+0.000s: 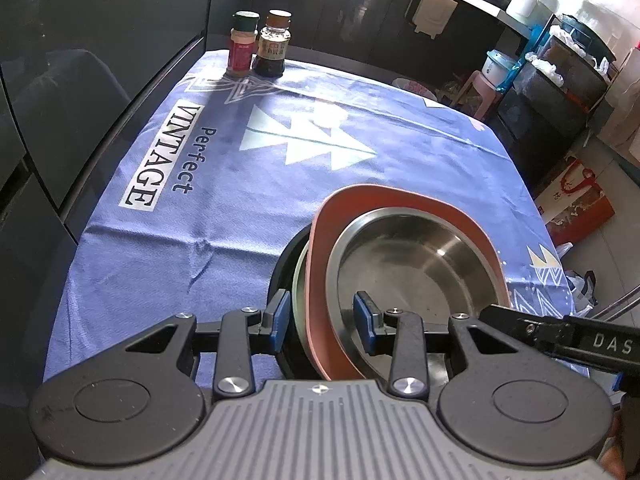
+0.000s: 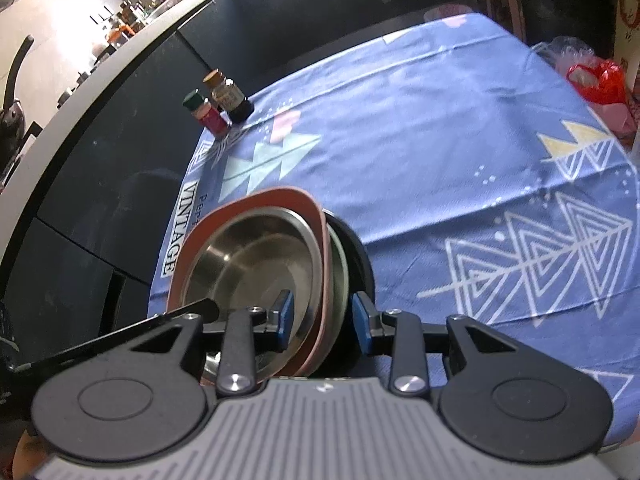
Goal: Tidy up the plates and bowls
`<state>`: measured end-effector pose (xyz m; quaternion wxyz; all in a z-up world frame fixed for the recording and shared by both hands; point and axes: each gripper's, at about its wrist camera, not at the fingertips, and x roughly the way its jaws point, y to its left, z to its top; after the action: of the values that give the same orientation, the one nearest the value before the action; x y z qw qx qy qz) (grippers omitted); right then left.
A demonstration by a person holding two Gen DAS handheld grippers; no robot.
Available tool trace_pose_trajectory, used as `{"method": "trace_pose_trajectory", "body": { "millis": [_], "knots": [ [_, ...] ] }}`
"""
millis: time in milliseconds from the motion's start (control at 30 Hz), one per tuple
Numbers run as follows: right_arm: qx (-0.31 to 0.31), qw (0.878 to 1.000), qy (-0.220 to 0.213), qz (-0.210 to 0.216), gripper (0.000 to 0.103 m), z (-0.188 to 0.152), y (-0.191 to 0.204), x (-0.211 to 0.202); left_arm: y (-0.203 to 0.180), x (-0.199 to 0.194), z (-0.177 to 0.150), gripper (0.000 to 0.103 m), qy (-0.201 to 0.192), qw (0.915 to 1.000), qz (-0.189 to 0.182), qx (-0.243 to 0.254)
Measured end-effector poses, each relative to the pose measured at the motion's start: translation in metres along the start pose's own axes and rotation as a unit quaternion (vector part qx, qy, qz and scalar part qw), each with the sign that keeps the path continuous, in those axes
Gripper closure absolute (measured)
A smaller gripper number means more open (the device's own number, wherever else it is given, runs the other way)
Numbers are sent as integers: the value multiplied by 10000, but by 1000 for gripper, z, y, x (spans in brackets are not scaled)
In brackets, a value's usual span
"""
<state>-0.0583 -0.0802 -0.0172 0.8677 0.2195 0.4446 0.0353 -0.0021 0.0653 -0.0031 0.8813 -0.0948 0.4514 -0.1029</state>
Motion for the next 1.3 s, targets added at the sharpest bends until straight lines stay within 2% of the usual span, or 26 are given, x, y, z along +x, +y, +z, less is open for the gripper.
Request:
{"method": "trace_pose_trajectory", "body": {
  "millis": [33,67,100,233,467,633,900,1133,1233,1300],
  "knots": [
    [16,10000,-15,-9,84,0,-1,-1,1,-1,0,71,-17,10000,-9,-6],
    [26,10000,-17,-22,15,1,-2,0,1,-3,1,71,-34,10000,-12,-13],
    [39,10000,-15,-39,0,1,-3,0,2,-4,1,71,-58,10000,-9,-25],
    [76,10000,-18,-62,0,0,-6,1,8,-10,2,69,-151,9999,13,-41],
    [283,9995,132,30,0,0,-12,8,19,-9,0,65,-144,9995,-202,-213],
    [352,9990,260,84,0,1,-13,14,22,-2,0,64,11,9990,-335,-309],
    [428,9982,387,171,0,2,-15,23,26,11,-1,58,190,9979,-408,-471],
    [483,9976,433,236,0,3,-17,28,33,15,-2,55,153,9955,-589,-724],
    [391,9981,389,259,0,3,-16,29,32,17,-2,55,181,9952,-732,-618],
    [257,9988,341,230,0,2,-12,28,29,15,-2,55,133,9965,-686,-453]
  ]
}}
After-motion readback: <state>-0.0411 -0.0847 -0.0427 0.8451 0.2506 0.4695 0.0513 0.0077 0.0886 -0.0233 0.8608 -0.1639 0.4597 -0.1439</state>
